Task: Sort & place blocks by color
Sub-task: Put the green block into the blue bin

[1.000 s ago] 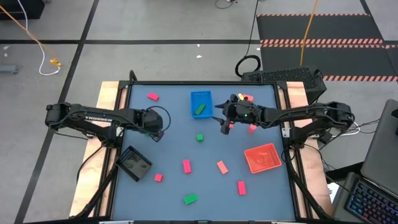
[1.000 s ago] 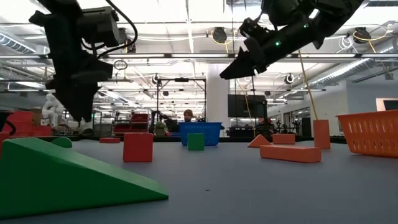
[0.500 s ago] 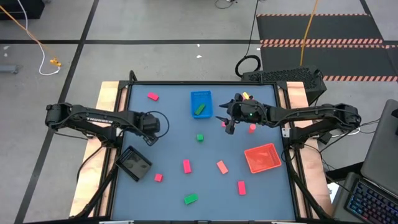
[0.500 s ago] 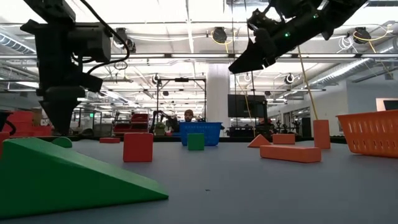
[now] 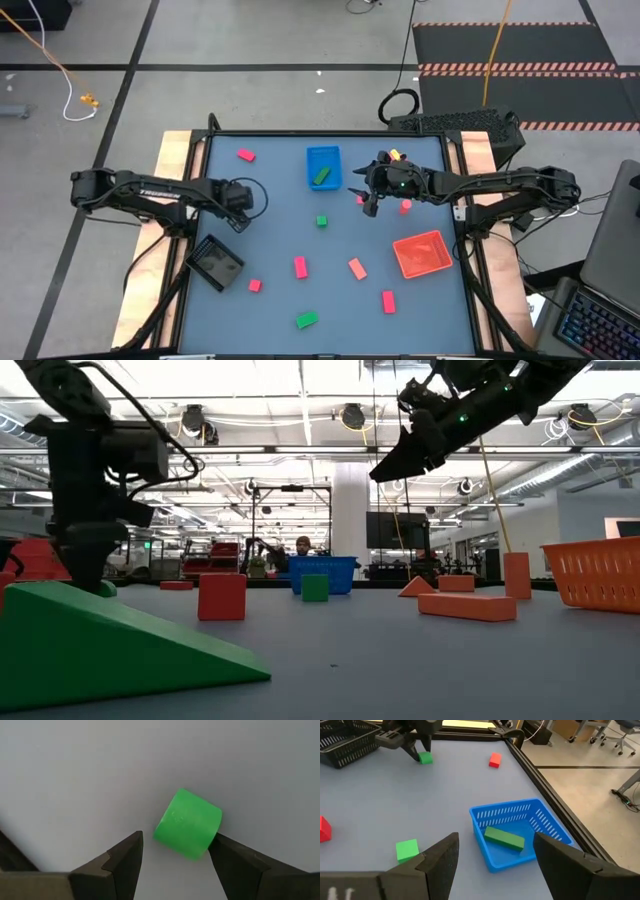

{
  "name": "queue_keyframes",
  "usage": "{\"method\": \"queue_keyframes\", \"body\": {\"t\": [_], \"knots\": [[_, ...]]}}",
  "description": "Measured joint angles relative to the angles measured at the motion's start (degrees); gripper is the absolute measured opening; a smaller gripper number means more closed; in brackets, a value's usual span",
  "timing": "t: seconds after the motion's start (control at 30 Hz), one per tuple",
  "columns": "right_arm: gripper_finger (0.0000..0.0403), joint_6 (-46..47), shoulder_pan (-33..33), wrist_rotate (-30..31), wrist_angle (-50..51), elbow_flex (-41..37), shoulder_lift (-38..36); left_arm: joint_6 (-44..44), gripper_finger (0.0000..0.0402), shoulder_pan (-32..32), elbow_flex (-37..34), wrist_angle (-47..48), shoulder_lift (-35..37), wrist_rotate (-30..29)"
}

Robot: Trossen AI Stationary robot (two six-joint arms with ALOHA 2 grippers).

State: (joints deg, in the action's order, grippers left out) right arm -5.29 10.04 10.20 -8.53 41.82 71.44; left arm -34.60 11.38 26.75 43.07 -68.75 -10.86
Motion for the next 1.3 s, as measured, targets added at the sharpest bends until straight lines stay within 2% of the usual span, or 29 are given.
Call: {"method": "queue_keyframes", "body": {"t": [0.4,0.7,0.83,1.0,1.3], "knots": [[0.0251,-0.1,0.0,0.0,0.0,0.0,0.0,0.3,0.0229,0.2,-0.3,-5.8,-0.2,-1.9],[0.0251,-0.1,0.0,0.0,0.2,0.0,0.0,-0.4,0.0229,0.2,-0.3,-6.1,-0.2,-1.8],[0.0251,-0.1,0.0,0.0,0.2,0.0,0.0,-2.7,0.0204,0.2,-0.3,-5.9,-0.2,-1.5],[0.0251,-0.1,0.0,0.0,0.2,0.0,0.0,-3.3,0.0135,0.2,-0.3,-5.9,-0.2,-0.5],[0.0251,-0.1,0.0,0.0,0.2,0.0,0.0,-3.2,0.0132,0.2,1.1,-7.7,-0.5,1.1]]}}
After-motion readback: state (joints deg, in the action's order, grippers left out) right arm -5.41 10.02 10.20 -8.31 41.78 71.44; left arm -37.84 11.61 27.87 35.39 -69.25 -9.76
